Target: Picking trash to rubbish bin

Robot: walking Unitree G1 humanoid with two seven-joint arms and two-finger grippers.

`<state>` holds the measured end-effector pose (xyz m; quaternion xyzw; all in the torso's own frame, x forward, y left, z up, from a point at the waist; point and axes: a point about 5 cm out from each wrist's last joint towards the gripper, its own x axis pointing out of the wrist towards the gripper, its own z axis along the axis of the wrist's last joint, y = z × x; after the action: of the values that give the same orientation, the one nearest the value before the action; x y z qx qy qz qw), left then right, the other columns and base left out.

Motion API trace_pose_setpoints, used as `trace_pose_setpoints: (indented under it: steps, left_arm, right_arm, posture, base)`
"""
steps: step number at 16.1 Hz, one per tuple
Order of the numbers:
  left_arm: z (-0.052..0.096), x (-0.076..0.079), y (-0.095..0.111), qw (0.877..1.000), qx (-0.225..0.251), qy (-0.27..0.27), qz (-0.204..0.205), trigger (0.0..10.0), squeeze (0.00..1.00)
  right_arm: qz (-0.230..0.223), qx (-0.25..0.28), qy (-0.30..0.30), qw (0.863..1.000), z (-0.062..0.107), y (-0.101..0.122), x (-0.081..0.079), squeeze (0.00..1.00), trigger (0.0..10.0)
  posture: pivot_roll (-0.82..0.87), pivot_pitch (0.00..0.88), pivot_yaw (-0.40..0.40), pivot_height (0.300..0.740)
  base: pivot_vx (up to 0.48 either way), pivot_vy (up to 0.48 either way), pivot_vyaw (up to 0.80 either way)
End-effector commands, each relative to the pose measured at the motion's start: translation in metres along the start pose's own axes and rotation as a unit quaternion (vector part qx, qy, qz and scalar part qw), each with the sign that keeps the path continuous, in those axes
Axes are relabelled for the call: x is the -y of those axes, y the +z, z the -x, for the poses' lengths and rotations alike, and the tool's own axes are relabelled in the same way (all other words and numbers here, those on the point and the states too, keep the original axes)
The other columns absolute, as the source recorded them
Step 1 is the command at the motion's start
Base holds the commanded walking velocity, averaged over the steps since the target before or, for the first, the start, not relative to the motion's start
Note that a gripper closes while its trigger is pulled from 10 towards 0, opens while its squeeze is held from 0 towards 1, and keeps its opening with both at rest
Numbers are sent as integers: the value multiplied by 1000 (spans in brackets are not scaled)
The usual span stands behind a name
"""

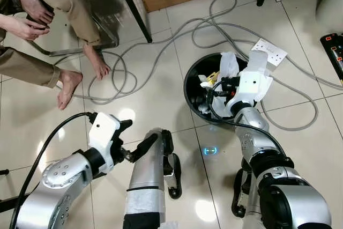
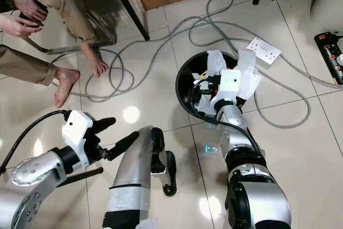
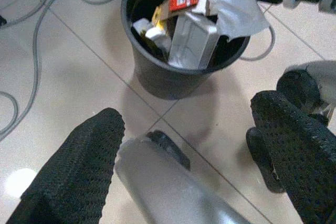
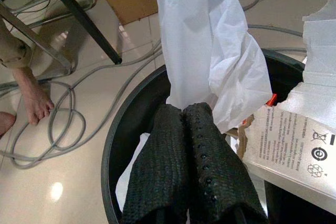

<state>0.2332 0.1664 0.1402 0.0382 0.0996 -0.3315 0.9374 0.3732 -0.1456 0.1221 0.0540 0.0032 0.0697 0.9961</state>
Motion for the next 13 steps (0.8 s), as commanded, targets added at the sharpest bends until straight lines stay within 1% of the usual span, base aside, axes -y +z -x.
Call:
trace_pose_setpoints:
  steps: [1, 4, 5, 6, 7, 8, 13]
  left_arm:
    - [4, 3, -6, 1000, -16, -1, 13, 10000, 0]
    - [2, 5, -2, 1000, -9, -1, 25, 10000, 0]
    - [2, 5, -1, 1000, -8, 0, 25, 10000, 0]
    - [1, 5, 0, 1000, -8, 1, 25, 10000, 0]
    - [2, 5, 0, 1000, -8, 1, 26, 10000, 0]
    - [2, 5, -1, 1000, -9, 1, 26, 10000, 0]
    - [5, 5, -4, 999, -21, 3, 26, 10000, 0]
  right_arm:
    - [-5, -21, 9, 1000, 6, -15, -5, 0, 0]
    - [-2, -23, 9, 1000, 6, -18, -5, 0, 0]
    - [-2, -24, 10, 1000, 7, -18, -5, 0, 1490]
    - [-3, -27, 9, 1000, 7, -20, -5, 871, 10000]
    - [-3, -28, 9, 1000, 7, -20, -5, 871, 10000]
    - [-3, -28, 8, 1000, 7, -21, -6, 1000, 10000]
    - [-3, -24, 12, 1000, 8, -21, -6, 1000, 10000]
  posture:
    - [214, 506, 243, 581]
    - [212, 506, 241, 581]
    - [212, 506, 241, 581]
    - [213, 507, 242, 581]
    - [213, 507, 242, 581]
    - [214, 506, 243, 581]
    - [216, 511, 244, 581]
  base:
    - [0, 0, 0]
    - [0, 0, 0]
    - [0, 0, 0]
    - [0, 0, 0]
    - [0, 0, 0]
    - [0, 0, 0]
    - [0, 0, 0]
